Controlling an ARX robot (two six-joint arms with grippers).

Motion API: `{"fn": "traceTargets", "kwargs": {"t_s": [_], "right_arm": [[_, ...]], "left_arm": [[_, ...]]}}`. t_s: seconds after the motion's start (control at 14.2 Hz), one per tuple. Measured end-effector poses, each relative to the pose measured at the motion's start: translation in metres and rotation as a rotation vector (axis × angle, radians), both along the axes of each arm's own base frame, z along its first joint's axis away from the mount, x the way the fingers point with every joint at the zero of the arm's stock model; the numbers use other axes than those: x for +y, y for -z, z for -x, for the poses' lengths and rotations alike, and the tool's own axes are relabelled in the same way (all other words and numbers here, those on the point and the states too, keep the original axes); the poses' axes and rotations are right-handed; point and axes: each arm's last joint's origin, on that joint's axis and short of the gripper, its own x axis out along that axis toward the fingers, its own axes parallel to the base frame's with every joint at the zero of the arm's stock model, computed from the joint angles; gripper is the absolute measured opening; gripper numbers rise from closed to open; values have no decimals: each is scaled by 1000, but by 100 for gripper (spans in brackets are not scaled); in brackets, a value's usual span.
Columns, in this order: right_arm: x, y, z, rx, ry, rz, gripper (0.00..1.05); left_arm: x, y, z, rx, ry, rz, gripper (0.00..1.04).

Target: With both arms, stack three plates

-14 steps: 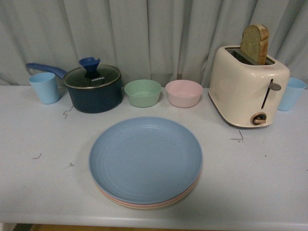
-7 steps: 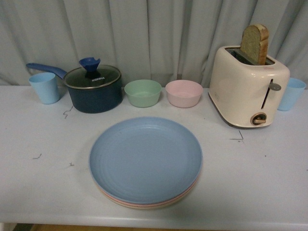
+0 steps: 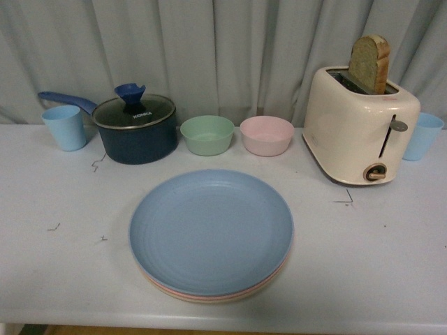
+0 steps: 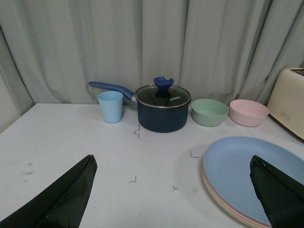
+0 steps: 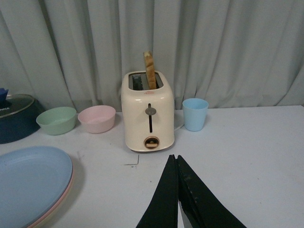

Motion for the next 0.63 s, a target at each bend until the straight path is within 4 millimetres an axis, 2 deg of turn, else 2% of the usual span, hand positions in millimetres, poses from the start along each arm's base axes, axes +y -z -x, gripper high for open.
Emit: {"fn": "traceTargets", "kwargs": {"t_s": [0.28, 0.35, 0.42, 0.63], "right_arm": [[0, 1, 10, 0, 0, 0, 2], [0, 6, 15, 48, -1, 0, 2], [0, 4, 20, 11, -3, 0, 2], [0, 4, 20, 13, -3, 0, 2]], "left_arm": [[0, 0, 0, 0, 0, 0, 98], [0, 0, 0, 0, 0, 0, 98], [0, 0, 0, 0, -1, 0, 98], [0, 0, 0, -1, 0, 0, 98]]}}
